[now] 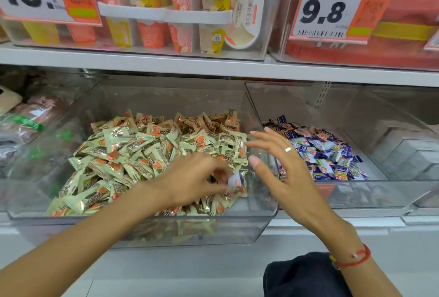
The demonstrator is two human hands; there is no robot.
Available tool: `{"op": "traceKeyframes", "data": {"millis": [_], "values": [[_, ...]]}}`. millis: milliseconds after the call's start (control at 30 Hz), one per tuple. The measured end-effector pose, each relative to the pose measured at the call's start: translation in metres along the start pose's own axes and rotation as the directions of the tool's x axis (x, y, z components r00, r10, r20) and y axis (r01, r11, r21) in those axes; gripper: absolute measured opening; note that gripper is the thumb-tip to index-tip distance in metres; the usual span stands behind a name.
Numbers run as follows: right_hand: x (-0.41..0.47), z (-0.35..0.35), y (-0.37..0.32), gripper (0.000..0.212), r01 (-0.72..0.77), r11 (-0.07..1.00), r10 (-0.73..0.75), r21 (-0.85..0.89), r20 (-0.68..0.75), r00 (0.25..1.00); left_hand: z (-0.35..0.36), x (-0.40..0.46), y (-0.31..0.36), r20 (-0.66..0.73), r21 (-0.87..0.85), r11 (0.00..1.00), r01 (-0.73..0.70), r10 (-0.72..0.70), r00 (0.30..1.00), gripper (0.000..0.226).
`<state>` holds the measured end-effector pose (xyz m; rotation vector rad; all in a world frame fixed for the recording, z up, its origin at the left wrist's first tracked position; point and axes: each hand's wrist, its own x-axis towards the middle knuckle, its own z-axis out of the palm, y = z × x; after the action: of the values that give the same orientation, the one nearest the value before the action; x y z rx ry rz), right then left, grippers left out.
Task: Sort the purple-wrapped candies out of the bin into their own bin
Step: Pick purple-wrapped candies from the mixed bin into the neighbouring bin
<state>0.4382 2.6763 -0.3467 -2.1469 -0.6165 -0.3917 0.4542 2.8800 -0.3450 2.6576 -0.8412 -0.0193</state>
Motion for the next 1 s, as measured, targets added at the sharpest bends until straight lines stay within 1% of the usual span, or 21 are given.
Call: {"op": "traceKeyframes", "data": {"millis": [67, 100, 167, 267, 333, 367, 433, 467, 500, 567, 600, 633, 667, 700, 733, 800, 867, 900, 933, 967, 1000], "values": [[0.000, 0.000, -0.008, 0.037, 0.017, 0.999, -0.020, -0.034, -0.083, 0.996, -0.012, -0.008, 0.008, -0.173, -0.280, 0.958, 0.063, -0.115, 0.978, 0.024], [0.001, 0.000, -0.013, 0.035, 0.033, 0.999, -0.036, -0.030, -0.130, 0.991, -0.017, -0.010, 0.013, -0.232, -0.362, 0.930, 0.059, -0.151, 0.961, 0.028], [0.003, 0.000, -0.022, 0.025, 0.077, 0.997, -0.076, -0.004, -0.224, 0.972, -0.025, -0.011, 0.025, -0.293, -0.422, 0.906, 0.023, -0.160, 0.943, 0.029], [0.005, -0.001, -0.028, 0.011, 0.106, 0.993, -0.086, 0.047, -0.320, 0.943, -0.030, -0.007, 0.038, -0.349, -0.442, 0.896, -0.040, -0.131, 0.928, 0.019], [0.005, -0.009, -0.023, 0.008, 0.095, 0.995, -0.080, 0.017, -0.401, 0.912, -0.032, -0.007, 0.036, -0.328, -0.420, 0.906, -0.057, -0.093, 0.940, 0.023], [0.007, -0.016, -0.015, 0.009, 0.074, 0.995, -0.100, -0.073, -0.457, 0.884, -0.034, -0.009, 0.031, -0.274, -0.409, 0.911, -0.053, -0.067, 0.959, 0.028], [0.013, -0.033, 0.010, 0.019, -0.028, 0.955, -0.131, -0.296, -0.503, 0.855, -0.040, -0.018, 0.016, -0.080, -0.386, 0.923, -0.015, -0.017, 0.997, 0.033], [0.018, -0.042, 0.025, 0.027, -0.085, 0.926, -0.106, -0.369, -0.470, 0.876, -0.043, -0.024, 0.007, 0.035, -0.364, 0.931, 0.012, 0.001, 0.999, 0.031], [0.022, -0.049, 0.040, 0.037, -0.126, 0.902, -0.047, -0.412, -0.385, 0.922, -0.045, -0.030, -0.001, 0.141, -0.333, 0.942, 0.035, 0.013, 0.990, 0.027], [0.028, -0.053, 0.066, 0.055, -0.150, 0.867, 0.131, -0.476, -0.074, 0.989, -0.042, -0.038, -0.013, 0.284, -0.155, 0.987, 0.034, 0.011, 0.959, 0.025], [0.031, -0.053, 0.074, 0.067, -0.160, 0.849, 0.250, -0.503, 0.117, 0.961, -0.039, -0.040, -0.018, 0.320, -0.028, 1.000, 0.008, 0.001, 0.947, 0.027], [0.034, -0.053, 0.079, 0.080, -0.175, 0.826, 0.365, -0.536, 0.272, 0.890, -0.035, -0.041, -0.022, 0.330, 0.069, 0.997, -0.022, -0.002, 0.944, 0.029], [0.038, -0.055, 0.081, 0.089, -0.178, 0.802, 0.444, -0.570, 0.370, 0.816, -0.032, -0.041, -0.025, 0.311, 0.124, 0.991, -0.045, 0.004, 0.950, 0.027], [0.043, -0.057, 0.080, 0.093, -0.175, 0.787, 0.484, -0.592, 0.415, 0.770, -0.031, -0.042, -0.031, 0.263, 0.168, 0.984, -0.062, 0.016, 0.965, 0.021], [0.047, -0.059, 0.081, 0.094, -0.169, 0.790, 0.480, -0.590, 0.423, 0.769, -0.032, -0.043, -0.038, 0.189, 0.218, 0.973, -0.078, 0.036, 0.981, 0.013], [0.050, -0.063, 0.072, 0.085, -0.152, 0.784, 0.404, -0.602, 0.308, 0.862, -0.038, -0.048, -0.053, 0.055, 0.270, 0.961, -0.066, 0.053, 0.997, 0.004], [0.044, -0.063, 0.049, 0.061, -0.080, 0.785, 0.191, -0.615, 0.118, 0.974, -0.041, -0.055, -0.062, 0.000, 0.244, 0.969, -0.026, 0.026, 1.000, 0.004], [0.039, -0.061, 0.030, 0.049, -0.012, 0.818, 0.055, -0.575, 0.057, 0.997, -0.042, -0.058, -0.064, -0.004, 0.242, 0.970, -0.018, 0.019, 1.000, 0.004], [0.034, -0.057, 0.008, 0.037, 0.075, 0.866, -0.064, -0.494, 0.039, 0.997, -0.041, -0.060, -0.064, -0.006, 0.247, 0.969, -0.011, 0.013, 1.000, 0.005], [0.032, -0.051, -0.014, 0.026, 0.167, 0.909, -0.148, -0.382, 0.080, 0.986, -0.041, -0.061, -0.063, -0.015, 0.254, 0.967, -0.007, 0.011, 1.000, 0.006], [0.032, -0.043, -0.032, 0.019, 0.246, 0.933, -0.203, -0.262, 0.179, 0.963, -0.040, -0.062, -0.062, -0.031, 0.254, 0.967, 0.006, 0.002, 1.000, 0.010]]}}
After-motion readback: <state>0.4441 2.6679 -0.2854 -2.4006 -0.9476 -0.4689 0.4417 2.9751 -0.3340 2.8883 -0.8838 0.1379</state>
